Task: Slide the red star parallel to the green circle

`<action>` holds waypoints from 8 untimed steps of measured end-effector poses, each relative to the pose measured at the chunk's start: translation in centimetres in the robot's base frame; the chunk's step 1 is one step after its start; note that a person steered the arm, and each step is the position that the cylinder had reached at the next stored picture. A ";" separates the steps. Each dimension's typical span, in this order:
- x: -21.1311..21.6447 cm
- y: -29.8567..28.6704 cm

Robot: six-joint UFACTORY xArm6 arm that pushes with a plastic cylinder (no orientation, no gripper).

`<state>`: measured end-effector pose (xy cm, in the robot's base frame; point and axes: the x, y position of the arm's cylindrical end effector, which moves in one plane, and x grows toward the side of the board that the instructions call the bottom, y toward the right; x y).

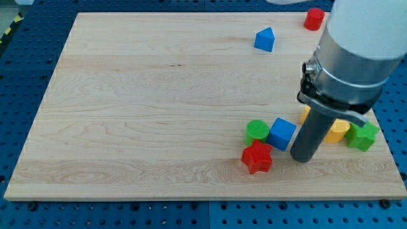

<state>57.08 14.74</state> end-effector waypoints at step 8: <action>-2.6 -21.6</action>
<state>54.48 -6.85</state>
